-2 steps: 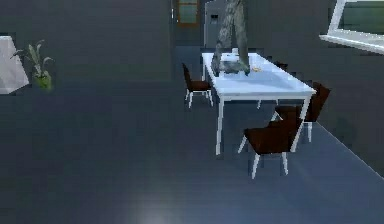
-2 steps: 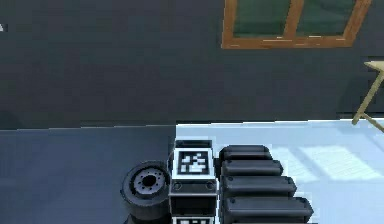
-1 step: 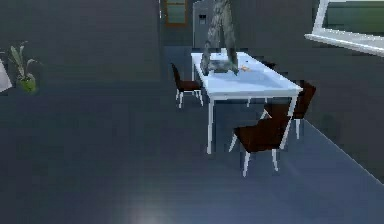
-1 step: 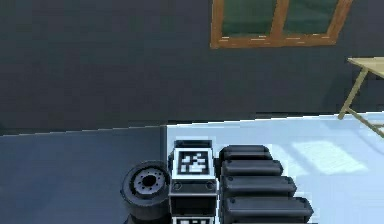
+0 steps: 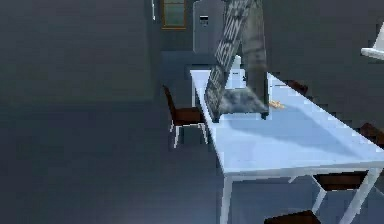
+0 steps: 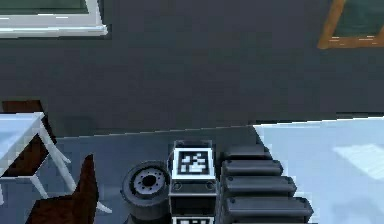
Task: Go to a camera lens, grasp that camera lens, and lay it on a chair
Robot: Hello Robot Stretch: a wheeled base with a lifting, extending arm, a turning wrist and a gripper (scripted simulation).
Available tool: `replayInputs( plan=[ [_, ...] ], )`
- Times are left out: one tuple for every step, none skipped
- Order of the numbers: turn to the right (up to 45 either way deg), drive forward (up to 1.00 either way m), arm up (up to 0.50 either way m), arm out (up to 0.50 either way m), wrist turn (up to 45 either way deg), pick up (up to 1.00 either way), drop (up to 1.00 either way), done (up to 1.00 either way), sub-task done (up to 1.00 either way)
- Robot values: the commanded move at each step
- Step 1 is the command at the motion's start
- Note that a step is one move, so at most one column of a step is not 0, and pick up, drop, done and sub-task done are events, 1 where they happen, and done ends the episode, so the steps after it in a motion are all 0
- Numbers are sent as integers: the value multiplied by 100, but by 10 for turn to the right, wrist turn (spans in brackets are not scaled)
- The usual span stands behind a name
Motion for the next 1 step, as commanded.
replayInputs(
  plan=[
    [450,0,0,0,0,0,0,0,0]
  ],
)
